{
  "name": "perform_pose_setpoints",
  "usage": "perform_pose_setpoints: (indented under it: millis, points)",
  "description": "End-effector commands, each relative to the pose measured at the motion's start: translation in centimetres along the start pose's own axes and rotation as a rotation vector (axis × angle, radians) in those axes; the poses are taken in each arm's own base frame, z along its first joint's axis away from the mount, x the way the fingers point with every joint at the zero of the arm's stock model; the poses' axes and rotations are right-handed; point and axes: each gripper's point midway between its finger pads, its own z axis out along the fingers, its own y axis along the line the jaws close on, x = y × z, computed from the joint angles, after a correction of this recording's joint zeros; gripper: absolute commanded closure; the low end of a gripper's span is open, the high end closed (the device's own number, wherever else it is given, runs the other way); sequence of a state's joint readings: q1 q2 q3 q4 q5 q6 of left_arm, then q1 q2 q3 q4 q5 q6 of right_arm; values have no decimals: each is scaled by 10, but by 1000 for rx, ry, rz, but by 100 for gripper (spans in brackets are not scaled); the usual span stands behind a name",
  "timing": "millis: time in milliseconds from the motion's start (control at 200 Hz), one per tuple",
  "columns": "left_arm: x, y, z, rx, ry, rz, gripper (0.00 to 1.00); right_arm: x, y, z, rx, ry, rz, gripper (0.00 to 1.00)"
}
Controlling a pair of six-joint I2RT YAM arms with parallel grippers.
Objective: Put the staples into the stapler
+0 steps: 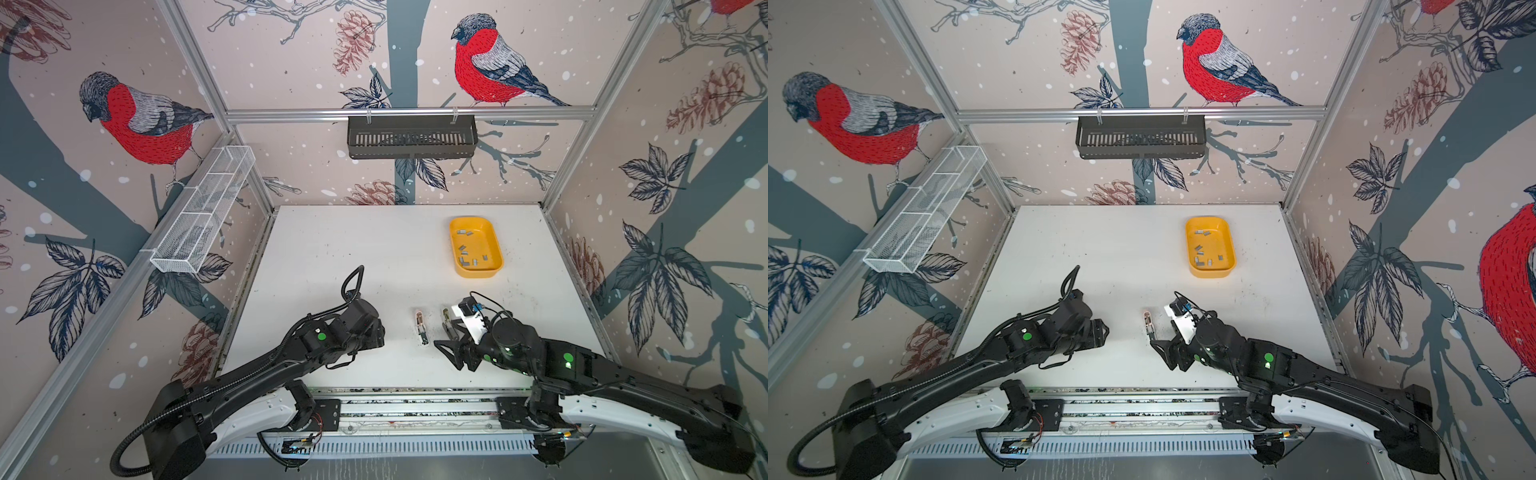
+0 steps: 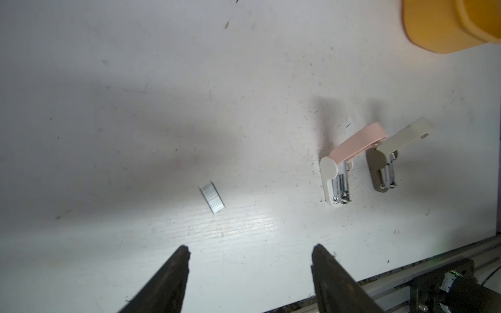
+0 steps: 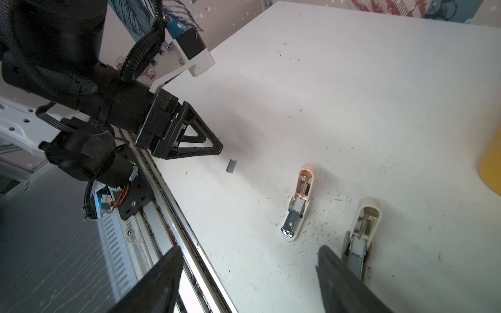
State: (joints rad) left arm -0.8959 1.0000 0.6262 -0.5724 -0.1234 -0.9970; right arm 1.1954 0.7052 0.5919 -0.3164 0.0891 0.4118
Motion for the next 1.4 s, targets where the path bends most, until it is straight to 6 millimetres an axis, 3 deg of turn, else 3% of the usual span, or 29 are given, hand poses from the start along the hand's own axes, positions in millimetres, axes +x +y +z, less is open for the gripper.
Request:
perform_pose_setpoints:
  millis: [0, 215, 425, 971, 1391]
  points:
    - [8, 24, 8, -128, 5, -111, 35, 5, 12, 0, -55, 31, -36, 21]
    - [19, 25, 28, -134, 45, -128, 51, -13, -1, -15, 27, -54, -31, 22]
    - [26, 24, 41, -134, 80, -126, 61, -15, -14, -23, 88, -97, -3, 22]
    - [21, 21, 51, -176, 81, -86, 79, -5, -14, -16, 126, -55, -24, 22]
    - [23, 27, 54, -218, 87, -72, 83, -4, -15, -15, 136, -52, -25, 22]
